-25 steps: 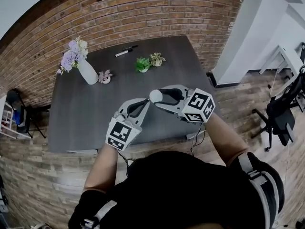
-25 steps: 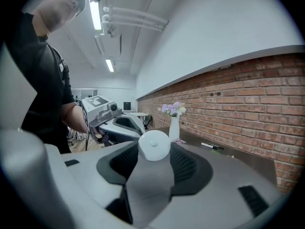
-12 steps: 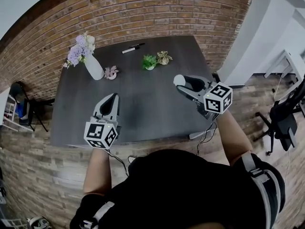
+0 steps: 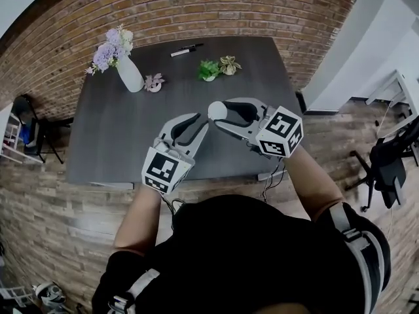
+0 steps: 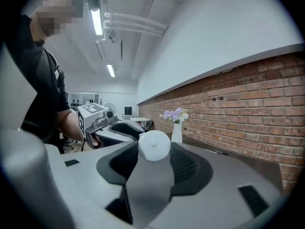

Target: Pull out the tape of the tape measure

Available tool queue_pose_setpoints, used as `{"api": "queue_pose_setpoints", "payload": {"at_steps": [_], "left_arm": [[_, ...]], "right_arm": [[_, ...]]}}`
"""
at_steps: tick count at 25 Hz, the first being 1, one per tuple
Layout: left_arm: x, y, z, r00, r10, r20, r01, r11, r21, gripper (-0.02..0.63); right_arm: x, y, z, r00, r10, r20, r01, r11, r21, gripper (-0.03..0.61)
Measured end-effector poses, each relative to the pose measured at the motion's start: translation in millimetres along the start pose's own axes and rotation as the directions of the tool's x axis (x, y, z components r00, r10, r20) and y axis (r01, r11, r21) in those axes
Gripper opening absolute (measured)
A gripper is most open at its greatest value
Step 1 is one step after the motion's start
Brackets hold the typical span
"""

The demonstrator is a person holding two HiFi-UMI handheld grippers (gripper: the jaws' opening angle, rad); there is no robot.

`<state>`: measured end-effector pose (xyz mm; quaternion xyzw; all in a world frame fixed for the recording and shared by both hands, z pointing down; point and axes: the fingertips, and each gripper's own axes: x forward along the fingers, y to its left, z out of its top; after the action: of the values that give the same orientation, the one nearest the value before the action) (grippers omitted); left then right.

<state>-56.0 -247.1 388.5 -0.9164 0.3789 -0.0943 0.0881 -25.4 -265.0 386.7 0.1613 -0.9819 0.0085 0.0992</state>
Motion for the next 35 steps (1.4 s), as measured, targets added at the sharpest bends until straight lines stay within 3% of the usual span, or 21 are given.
{"api": "queue_pose_setpoints", "payload": {"at_steps": [14,22,28,35], "left_arm": [[-4,-13,0,0.998,-0.019,-0.058,0.025,0.993,0.115,0.083],[-7,-13,6,1.000,0.013,-0.027,-0.010,0.996,0.083,0.083],[-7,-11,5,0.998,0.048,-0.051,-0.042,0.993,0.107,0.081],[-11,-8,5,0.996,0.078,-0.046,-0.074,0.995,0.071,0.075]], "right_arm": [[2,16,-6,0.998,0.014,-0.068,-0.021,0.994,-0.110,0.209],[-2,17,-2,0.998,-0.005,-0.070,-0.005,0.990,-0.139,0.209],[-2,17,-4,0.996,-0.024,-0.082,0.011,0.989,-0.149,0.209],[-1,21,-6,0.995,-0.027,-0.094,0.012,0.987,-0.163,0.209]]}}
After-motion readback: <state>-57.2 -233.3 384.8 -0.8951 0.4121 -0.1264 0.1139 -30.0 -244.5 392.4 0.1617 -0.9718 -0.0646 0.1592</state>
